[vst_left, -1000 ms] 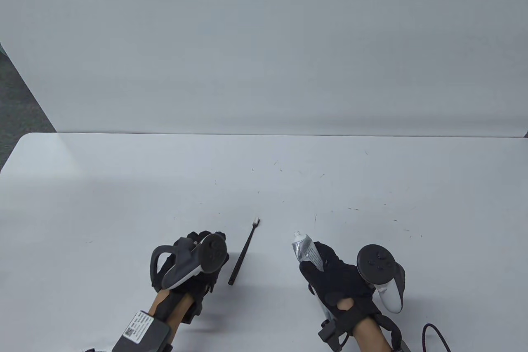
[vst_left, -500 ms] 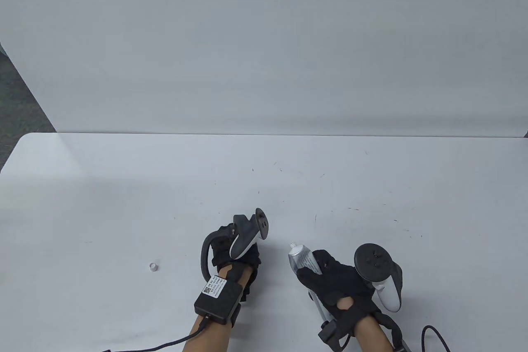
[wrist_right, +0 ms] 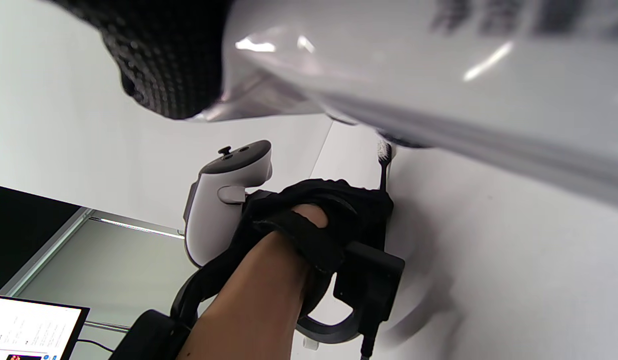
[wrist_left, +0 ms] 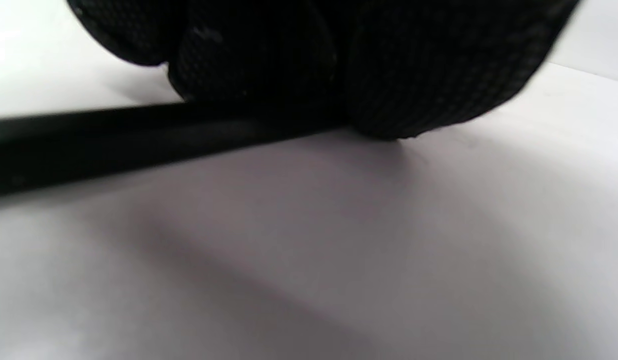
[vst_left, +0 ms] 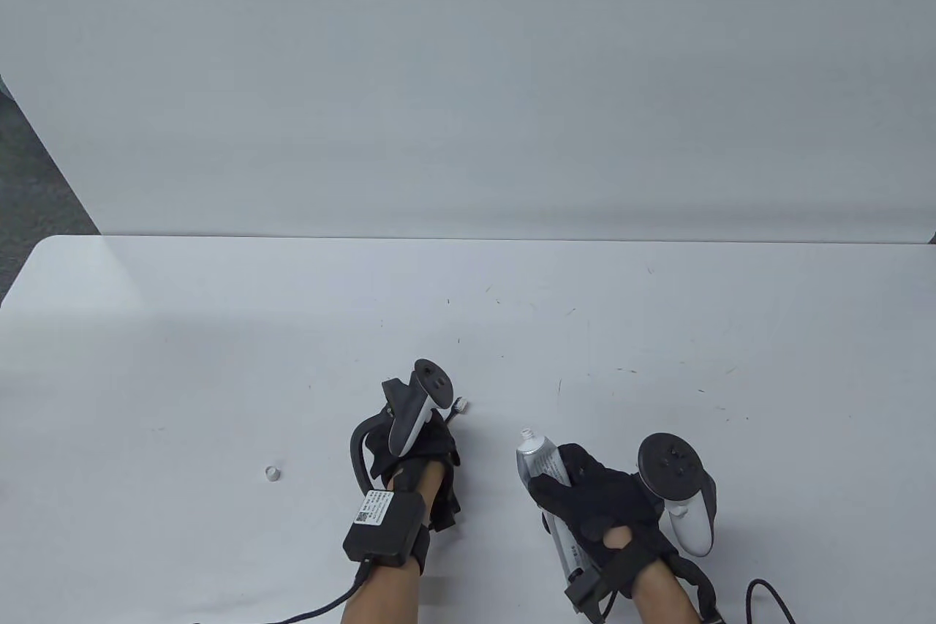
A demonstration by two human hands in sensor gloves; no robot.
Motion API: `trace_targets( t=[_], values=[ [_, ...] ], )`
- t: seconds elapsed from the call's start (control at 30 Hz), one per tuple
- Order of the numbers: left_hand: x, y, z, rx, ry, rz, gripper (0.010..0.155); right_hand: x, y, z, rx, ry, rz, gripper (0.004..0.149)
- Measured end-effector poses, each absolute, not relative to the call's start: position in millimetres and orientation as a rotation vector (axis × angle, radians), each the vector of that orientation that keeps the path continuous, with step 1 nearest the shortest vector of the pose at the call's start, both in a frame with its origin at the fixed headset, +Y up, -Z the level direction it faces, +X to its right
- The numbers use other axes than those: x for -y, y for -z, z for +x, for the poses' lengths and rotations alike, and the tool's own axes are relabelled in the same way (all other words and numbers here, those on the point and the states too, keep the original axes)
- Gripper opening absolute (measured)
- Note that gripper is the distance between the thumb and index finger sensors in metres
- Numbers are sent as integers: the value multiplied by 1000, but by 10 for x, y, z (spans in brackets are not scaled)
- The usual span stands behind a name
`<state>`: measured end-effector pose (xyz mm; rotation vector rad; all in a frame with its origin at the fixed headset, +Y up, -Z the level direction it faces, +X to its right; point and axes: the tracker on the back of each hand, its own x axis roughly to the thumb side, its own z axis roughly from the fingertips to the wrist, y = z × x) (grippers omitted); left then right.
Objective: Squeeze toothpaste onto toothbrush
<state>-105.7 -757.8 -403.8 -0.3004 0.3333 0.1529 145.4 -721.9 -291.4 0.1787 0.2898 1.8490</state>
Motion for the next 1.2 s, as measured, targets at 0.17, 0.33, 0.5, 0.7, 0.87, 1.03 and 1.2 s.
trace_targets(
  t=[0.17, 0.33, 0.5, 0.7, 0.87, 1.03, 1.2],
  values=[
    [7546, 3982, -863, -248, 52, -187, 45, 7211, 2908, 1455, -270, -1866, 180, 46],
    [7584, 3949, -834, -194, 27, -146, 59, 7210, 2907, 1456, -265, -1871, 186, 46],
    [7549, 3897, -1028, -169, -93, -128, 50, 7190, 2930, 1500, -235, -1841, 184, 48],
    [7233, 3719, -1432, -114, -352, -136, 46, 7176, 2966, 1564, -257, -1754, 227, 44],
    [6929, 3440, -1659, 12, -446, -56, 45, 7147, 2940, 1528, -145, -1683, 271, 41],
    [6724, 3063, -1801, 123, -678, 94, 45, 7099, 2924, 1432, -183, -1679, 362, 48],
    [6713, 2805, -1790, 190, -698, 159, 45, 7096, 2872, 1233, -269, -1804, 443, 48]
  ],
)
